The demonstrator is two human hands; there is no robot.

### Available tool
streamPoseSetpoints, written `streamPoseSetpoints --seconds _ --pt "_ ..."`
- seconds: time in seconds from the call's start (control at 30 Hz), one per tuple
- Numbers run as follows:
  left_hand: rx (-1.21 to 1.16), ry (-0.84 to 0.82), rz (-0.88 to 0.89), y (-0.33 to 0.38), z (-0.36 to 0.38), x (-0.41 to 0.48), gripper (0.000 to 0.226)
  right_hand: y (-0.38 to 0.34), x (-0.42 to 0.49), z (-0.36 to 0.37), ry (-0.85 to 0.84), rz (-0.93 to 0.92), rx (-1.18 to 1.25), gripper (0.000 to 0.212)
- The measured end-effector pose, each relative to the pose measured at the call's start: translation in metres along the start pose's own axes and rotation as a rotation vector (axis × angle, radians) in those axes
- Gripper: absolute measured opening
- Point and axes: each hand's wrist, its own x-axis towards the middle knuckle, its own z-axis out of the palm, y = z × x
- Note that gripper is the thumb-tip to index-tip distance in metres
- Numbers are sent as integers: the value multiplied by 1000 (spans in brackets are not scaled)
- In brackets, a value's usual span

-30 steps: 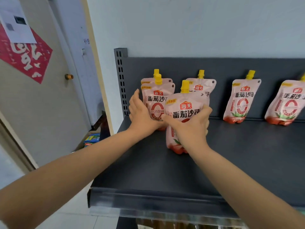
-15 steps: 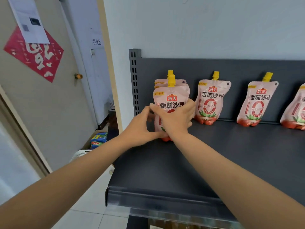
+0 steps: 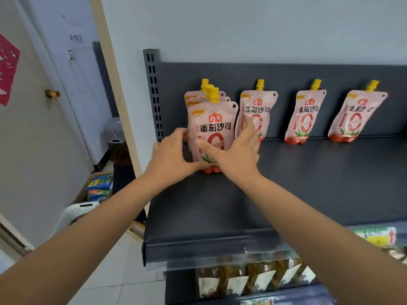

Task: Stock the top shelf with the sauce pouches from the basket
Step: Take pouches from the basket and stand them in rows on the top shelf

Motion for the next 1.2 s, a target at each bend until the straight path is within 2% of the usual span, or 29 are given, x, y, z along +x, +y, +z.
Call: streamPoseSetpoints --seconds 0.07,0.13,0.2,0.27,0.4,0.57,0.83,0.97,1.1,1.2 --pt "183 144 -10 11 -17 -6 110 6 -8 -22 8 -41 -182 114" --pt "290 269 43 27 -36 -15 112 13 -18 -50 56 -115 -365 105" --pt "301 326 117 49 -49 -27 108 23 -30 -82 123 -132 -480 97" --pt "278 311 179 78 -51 -41 107 37 -44 -116 164 -100 -537 91" --pt "311 213 349 142 -18 -78 106 75 -81 -191 182 -24 -595 81" --pt "342 68 471 224 68 -136 103 141 -143 -284 164 59 -640 77" --pt "336 -257 582 342 220 -216 106 269 -223 -415 -11 338 -713 72" --pt "351 -489 569 379 285 -234 104 324 -235 -447 -102 504 -683 72" --pt "353 -631 632 398 353 -232 94 377 -236 -457 -170 590 -633 64" --pt "383 -801 698 408 408 -229 87 415 -233 -457 -253 668 -612 64"
